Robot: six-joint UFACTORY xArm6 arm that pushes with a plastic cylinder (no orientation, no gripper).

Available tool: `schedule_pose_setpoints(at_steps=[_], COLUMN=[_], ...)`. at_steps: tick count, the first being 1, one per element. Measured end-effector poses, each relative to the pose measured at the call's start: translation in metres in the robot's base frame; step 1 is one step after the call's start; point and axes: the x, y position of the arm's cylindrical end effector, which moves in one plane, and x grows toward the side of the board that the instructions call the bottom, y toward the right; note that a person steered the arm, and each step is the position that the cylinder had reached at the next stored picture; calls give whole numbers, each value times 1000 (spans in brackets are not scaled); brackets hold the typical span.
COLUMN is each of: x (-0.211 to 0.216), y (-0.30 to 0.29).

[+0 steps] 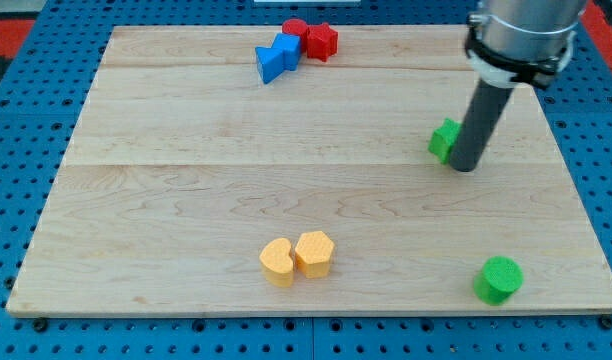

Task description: Push the green star to the top right of the board

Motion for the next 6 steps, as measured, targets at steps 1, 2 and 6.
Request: schedule_pose_setpoints(at_steps=[1,2,6], x=[-13,-49,-69], y=[-10,-41,-1])
